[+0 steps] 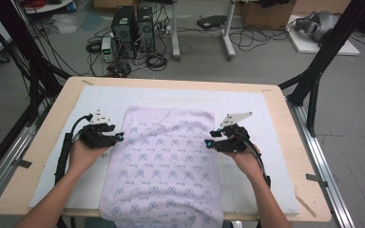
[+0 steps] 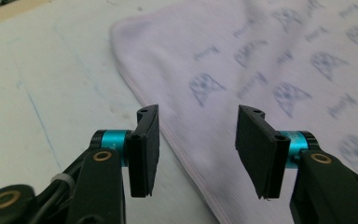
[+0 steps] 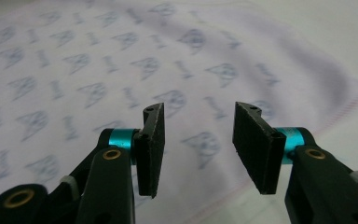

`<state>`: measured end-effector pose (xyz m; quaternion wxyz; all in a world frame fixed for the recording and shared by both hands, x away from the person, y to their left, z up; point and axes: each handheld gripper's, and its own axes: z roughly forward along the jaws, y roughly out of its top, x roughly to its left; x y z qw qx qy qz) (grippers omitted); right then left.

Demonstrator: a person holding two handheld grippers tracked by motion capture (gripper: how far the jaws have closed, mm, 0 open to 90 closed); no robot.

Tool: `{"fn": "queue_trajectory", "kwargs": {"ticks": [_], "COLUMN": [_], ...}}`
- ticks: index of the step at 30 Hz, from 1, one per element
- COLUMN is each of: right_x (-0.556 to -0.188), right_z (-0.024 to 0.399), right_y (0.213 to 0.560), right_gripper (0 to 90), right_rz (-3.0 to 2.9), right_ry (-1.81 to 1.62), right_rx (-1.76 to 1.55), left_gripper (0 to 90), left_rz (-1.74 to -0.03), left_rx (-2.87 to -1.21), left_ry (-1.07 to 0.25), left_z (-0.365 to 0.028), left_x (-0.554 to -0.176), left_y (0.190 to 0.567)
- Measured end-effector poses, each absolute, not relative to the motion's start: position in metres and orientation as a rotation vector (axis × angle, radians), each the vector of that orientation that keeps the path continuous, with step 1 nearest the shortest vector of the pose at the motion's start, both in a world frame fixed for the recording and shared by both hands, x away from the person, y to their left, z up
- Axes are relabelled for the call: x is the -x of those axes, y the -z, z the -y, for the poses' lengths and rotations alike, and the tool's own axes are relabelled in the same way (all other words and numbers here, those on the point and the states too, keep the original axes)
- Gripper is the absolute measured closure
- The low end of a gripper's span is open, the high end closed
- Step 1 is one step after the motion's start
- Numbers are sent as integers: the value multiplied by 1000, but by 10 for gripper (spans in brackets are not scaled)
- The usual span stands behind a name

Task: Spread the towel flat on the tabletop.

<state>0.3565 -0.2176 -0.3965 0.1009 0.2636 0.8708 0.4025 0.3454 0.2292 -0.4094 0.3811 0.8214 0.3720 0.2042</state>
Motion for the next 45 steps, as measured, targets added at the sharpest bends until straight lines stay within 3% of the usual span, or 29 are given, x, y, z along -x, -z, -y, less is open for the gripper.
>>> {"fn": "queue_trajectory", "kwargs": {"ticks": [10, 13, 18, 20, 21, 24, 26, 28, 33, 35, 41, 44, 45], "right_x": [-292, -276, -272, -270, -270, -268, -268, -265, -242, -227, -212, -209, -208], "right_z": [200, 200, 204, 206, 207, 210, 212, 212, 204, 198, 180, 172, 173], "right_y": [415, 427, 444, 443, 443, 442, 442, 437, 423, 419, 437, 447, 447], "right_gripper": [499, 533, 707, 866, 876, 877, 829, 793, 677, 656, 656, 812, 846], "right_rz": [-2710, -2745, -2739, -2734, -2751, -2767, -2763, -2747, -2724, -2719, -2824, -2847, -2844], "right_ry": [-1214, -1181, -1188, -1180, -1178, -1180, -1193, -1228, -1339, -1381, -1300, -1267, -1276], "right_rx": [-640, -590, -641, -616, -597, -583, -595, -594, -528, -480, -414, -371, -356], "left_gripper": [491, 568, 786, 871, 880, 884, 869, 720, 600, 591, 627, 769, 856], "left_rz": [-775, -737, -733, -718, -716, -716, -712, -716, -681, -638, -548, -493, -493], "left_rx": [-2149, -2194, -2186, -2190, -2194, -2187, -2179, -2151, -2110, -2112, -2214, -2231, -2229], "left_ry": [-402, -363, -338, -360, -371, -361, -349, -338, -291, -279, -252, -270, -275], "left_z": [-223, -223, -228, -227, -228, -232, -233, -233, -225, -218, -200, -196, -196], "left_x": [-268, -254, -252, -249, -247, -244, -241, -237, -219, -208, -195, -190, -190], "left_y": [430, 439, 444, 444, 444, 443, 440, 436, 426, 424, 439, 445, 446]}}
